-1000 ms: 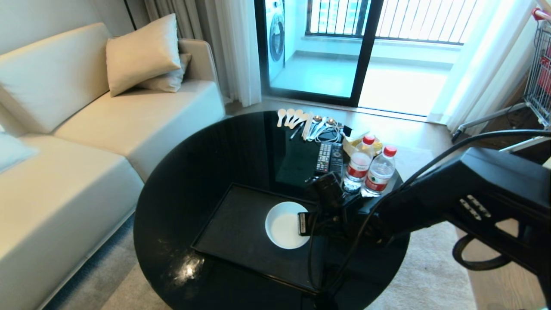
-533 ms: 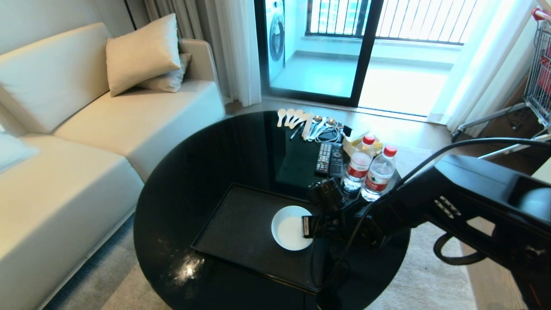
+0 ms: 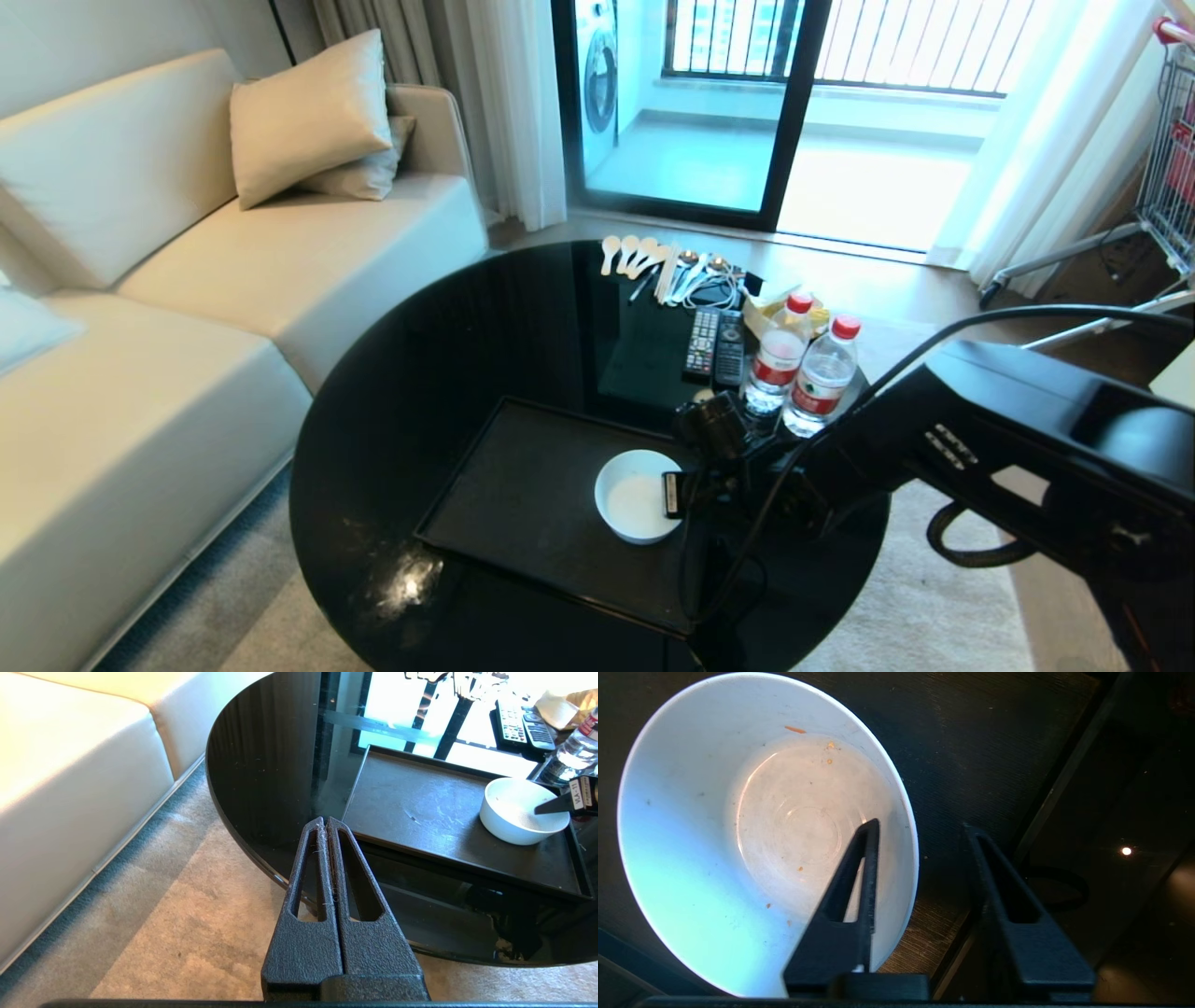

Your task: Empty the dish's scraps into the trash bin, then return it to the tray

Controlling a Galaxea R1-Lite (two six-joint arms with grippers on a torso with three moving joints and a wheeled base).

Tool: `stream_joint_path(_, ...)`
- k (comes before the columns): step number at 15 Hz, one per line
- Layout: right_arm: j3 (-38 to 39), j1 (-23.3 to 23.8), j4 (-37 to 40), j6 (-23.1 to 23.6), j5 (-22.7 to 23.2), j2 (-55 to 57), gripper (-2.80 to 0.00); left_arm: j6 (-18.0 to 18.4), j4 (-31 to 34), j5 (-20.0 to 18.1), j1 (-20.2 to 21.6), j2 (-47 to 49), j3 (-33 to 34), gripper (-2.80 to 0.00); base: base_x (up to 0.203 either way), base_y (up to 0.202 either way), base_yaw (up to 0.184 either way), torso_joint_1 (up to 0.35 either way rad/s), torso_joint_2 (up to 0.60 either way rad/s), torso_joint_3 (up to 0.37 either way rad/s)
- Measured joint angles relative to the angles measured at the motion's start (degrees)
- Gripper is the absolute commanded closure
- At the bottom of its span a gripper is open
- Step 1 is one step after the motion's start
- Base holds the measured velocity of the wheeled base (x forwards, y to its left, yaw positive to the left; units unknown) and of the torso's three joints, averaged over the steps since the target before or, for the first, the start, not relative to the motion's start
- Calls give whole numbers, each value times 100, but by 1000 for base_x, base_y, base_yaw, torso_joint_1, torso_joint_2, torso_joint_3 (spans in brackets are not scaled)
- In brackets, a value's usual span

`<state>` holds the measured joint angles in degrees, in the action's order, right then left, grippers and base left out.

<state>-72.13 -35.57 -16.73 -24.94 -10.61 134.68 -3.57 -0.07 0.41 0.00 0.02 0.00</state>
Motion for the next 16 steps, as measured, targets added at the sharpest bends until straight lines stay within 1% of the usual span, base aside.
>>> stream_joint_path(5,9,10,-39,11,-92,-25,-280,0,0,0,0,0,0,0,0,0,0,0,0,0)
stream_joint_path(9,40,10,-16,38,-145,-320,-280,1,0,0,0,0,0,0,0,0,0,0,0,0)
stream_joint_path(12,142,10,-16,167,-173,-733,-280,0,0,0,0,0,0,0,0,0,0,0,0,0)
stream_joint_path(16,603,0,-44,467,-242,-1452,-280,0,0,0,0,0,0,0,0,0,0,0,0,0)
